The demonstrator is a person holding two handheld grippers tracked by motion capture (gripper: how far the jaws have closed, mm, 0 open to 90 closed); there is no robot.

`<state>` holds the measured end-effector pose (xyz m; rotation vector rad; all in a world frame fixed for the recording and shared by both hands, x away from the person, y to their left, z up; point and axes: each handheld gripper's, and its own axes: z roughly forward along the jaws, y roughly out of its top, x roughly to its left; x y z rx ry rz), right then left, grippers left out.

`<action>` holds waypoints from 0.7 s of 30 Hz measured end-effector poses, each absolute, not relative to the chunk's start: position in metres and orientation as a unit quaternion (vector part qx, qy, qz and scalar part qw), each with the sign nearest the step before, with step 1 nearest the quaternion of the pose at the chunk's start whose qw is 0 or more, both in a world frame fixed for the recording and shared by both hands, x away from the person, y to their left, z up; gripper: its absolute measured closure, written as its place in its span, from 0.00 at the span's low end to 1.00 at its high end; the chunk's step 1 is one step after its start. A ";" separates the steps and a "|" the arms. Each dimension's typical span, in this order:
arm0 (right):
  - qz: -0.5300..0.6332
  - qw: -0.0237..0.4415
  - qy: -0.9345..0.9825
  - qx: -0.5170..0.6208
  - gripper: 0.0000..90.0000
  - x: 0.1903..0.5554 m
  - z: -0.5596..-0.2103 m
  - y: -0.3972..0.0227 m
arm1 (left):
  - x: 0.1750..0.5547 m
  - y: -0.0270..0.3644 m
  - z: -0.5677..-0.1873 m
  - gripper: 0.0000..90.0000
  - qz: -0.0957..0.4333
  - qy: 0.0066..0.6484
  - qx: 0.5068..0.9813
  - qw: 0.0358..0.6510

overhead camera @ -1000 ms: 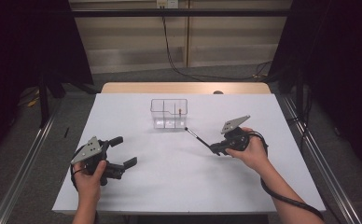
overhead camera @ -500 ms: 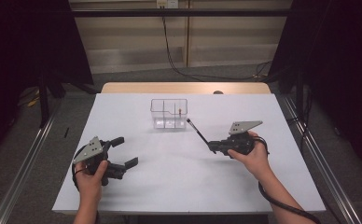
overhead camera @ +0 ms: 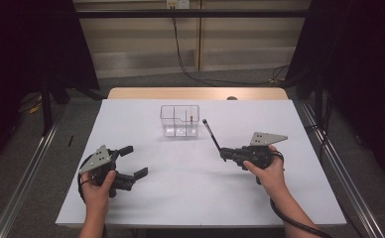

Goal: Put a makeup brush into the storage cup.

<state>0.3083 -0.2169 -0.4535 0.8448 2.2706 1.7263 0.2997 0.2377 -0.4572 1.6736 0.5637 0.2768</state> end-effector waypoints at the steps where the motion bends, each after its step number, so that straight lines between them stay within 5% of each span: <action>1: 0.581 0.082 0.759 0.283 0.94 0.308 -0.454 -0.217 | 0.300 0.238 -0.457 0.00 0.121 0.246 0.729 0.627; 21: 0.622 0.087 0.731 0.268 0.94 0.300 -0.455 -0.210 | 0.300 0.233 -0.457 0.00 0.118 0.242 0.732 0.625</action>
